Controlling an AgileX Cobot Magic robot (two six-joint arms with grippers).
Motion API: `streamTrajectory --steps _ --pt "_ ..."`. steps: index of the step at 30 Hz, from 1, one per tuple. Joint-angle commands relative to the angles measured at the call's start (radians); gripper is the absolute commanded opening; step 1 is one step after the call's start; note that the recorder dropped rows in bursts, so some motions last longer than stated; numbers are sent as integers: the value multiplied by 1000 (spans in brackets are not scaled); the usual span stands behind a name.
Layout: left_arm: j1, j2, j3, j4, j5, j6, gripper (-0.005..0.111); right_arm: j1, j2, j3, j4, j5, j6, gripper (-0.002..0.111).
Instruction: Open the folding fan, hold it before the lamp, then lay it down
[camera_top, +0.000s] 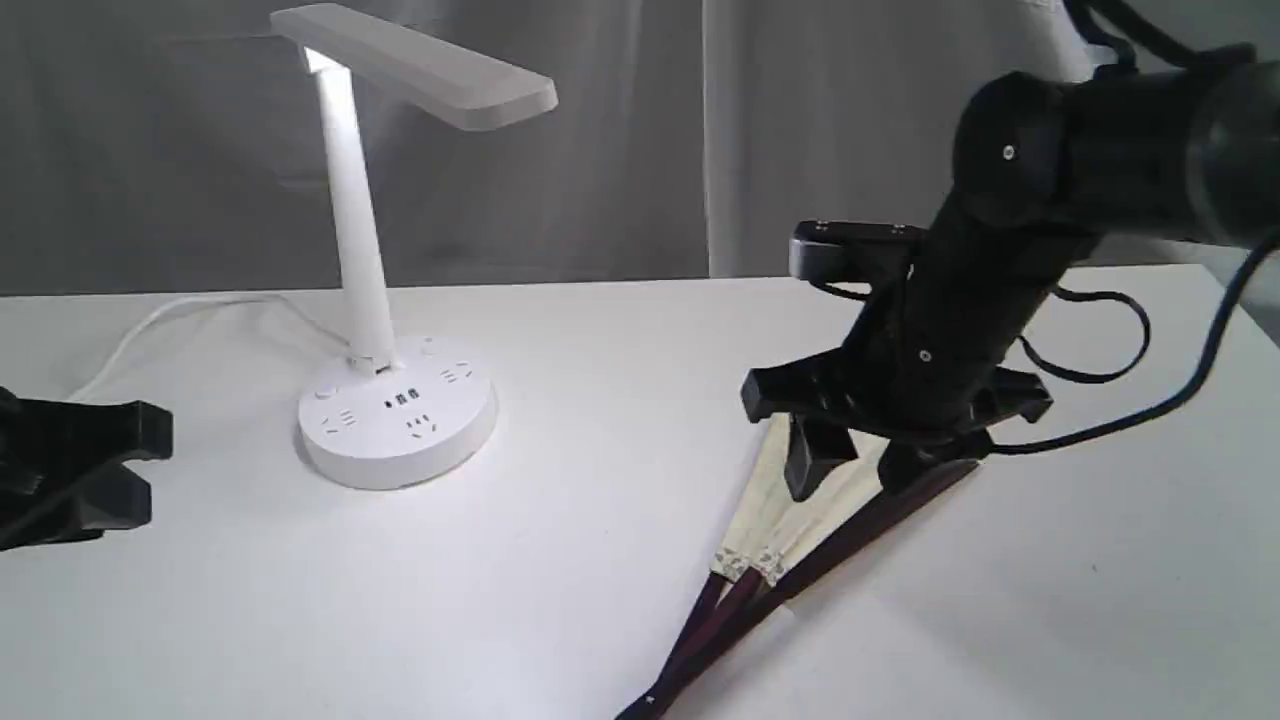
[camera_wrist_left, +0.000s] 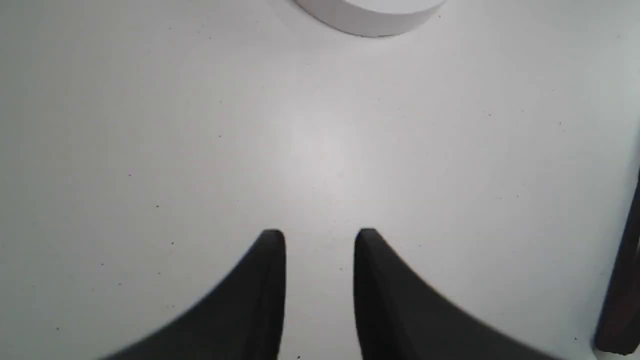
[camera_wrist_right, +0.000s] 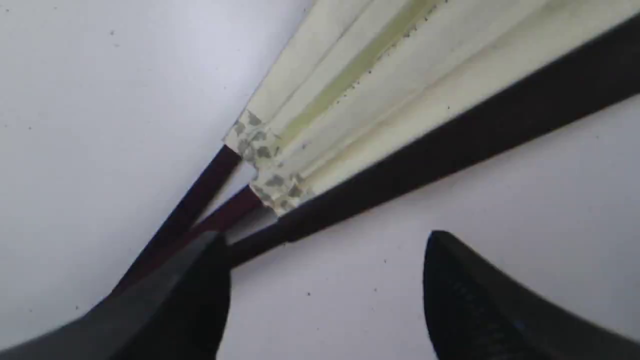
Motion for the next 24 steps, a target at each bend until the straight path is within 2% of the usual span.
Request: streamTrajectory --steps 1,12,16,20,24 --pt "3 2 -6 -5 0 1 25 -36 -57 73 58 -41 -29 57" --pt "3 2 -6 -5 -2 1 25 -175 -125 298 351 -109 -199 57" --pt "3 2 -6 -5 -2 1 25 -177 -136 364 468 -171 -302 57" --pt "3 2 -6 -5 -2 1 25 -177 -136 427 714 -206 -442 57" --pt "3 2 -6 -5 -2 1 25 -177 -136 481 856 -307 -448 57"
